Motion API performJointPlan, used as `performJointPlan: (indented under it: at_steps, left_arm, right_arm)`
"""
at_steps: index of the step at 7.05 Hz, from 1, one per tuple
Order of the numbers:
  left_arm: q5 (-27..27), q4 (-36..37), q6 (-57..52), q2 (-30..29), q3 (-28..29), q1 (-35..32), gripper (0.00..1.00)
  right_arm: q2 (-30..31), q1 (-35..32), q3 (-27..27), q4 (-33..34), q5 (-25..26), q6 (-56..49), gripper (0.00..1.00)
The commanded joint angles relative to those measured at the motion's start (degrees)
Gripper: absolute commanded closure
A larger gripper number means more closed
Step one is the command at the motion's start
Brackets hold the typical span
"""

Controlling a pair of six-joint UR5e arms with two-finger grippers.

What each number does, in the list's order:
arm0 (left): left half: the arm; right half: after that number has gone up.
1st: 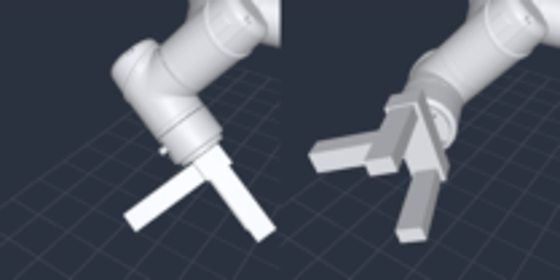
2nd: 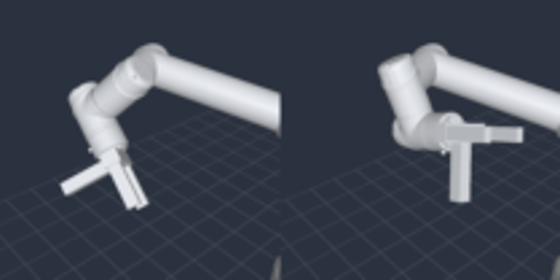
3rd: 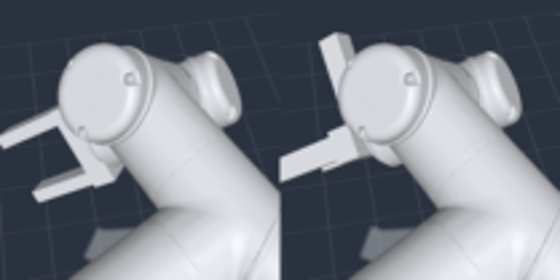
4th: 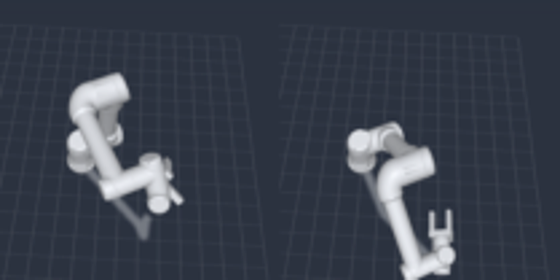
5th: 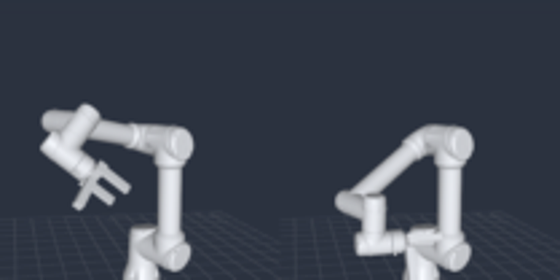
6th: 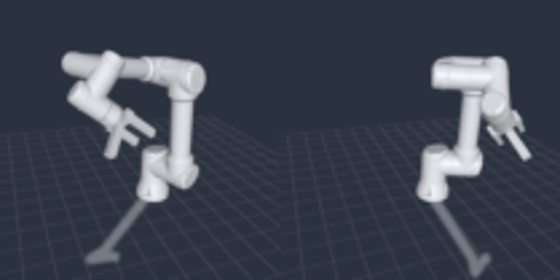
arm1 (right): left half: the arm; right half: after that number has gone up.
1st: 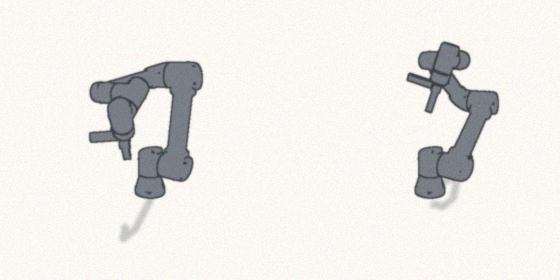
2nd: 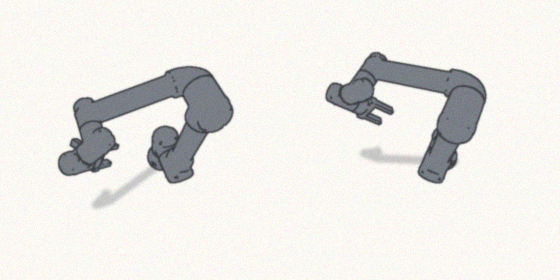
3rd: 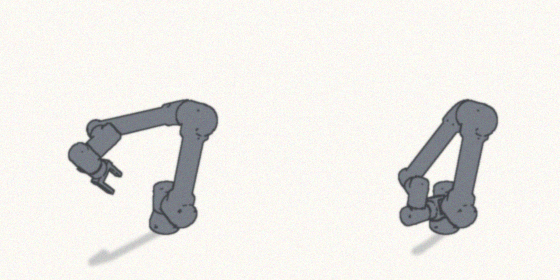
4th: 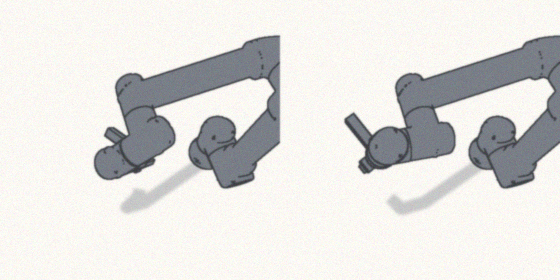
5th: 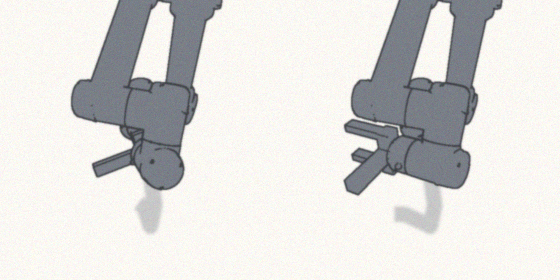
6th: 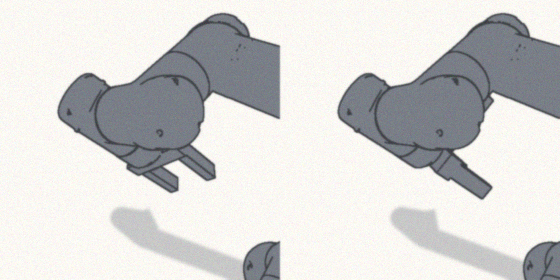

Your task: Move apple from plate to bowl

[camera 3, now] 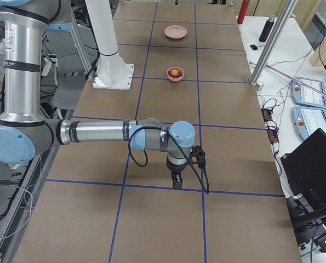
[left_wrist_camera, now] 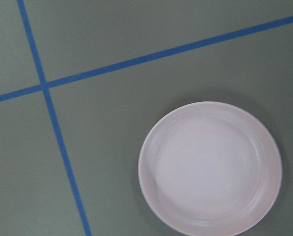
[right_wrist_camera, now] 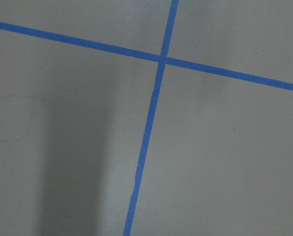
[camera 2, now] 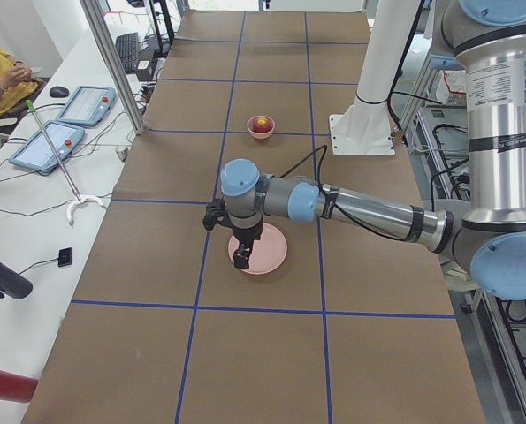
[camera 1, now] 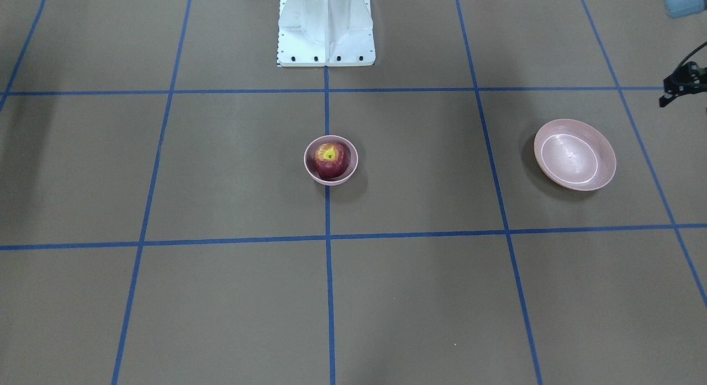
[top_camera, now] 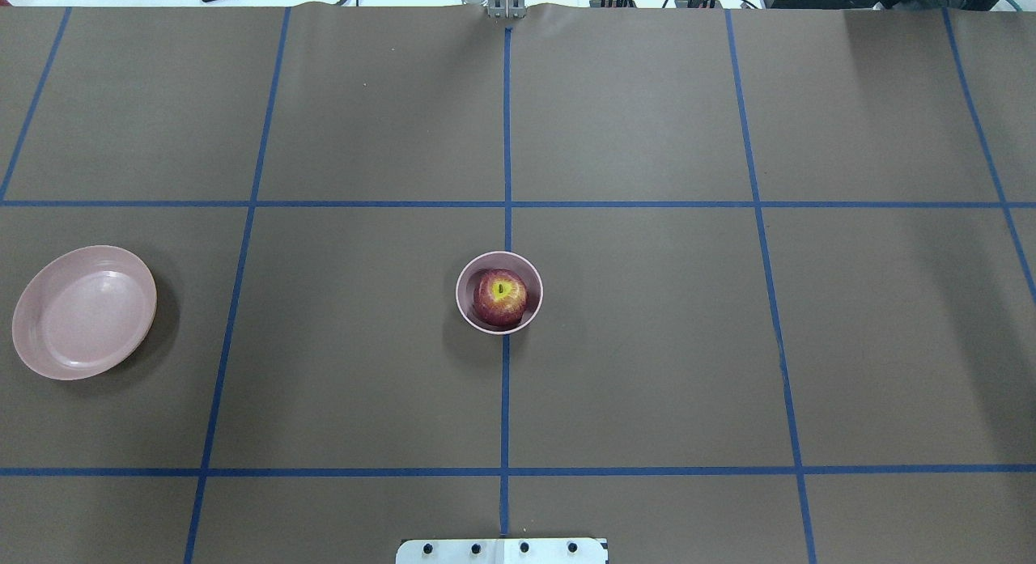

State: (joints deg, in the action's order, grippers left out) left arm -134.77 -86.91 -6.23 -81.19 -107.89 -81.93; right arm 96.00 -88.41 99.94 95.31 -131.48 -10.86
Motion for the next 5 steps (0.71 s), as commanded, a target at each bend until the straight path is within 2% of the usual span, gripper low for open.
performJointPlan:
  at_steps: [1,5]
  left_arm:
    - [-1.4,0.1,-6.9,-1.2,7.9,-9.7,0.02]
    - [-0.8,-0.4,-6.5,-2.4,8.1,-9.7,0.02]
  right_arm:
    - [0.1,0.1,0.0,0.0,0.0,0.0,0.00]
    - [0.1,0.1,0.0,0.1,0.0,0.0,0.00]
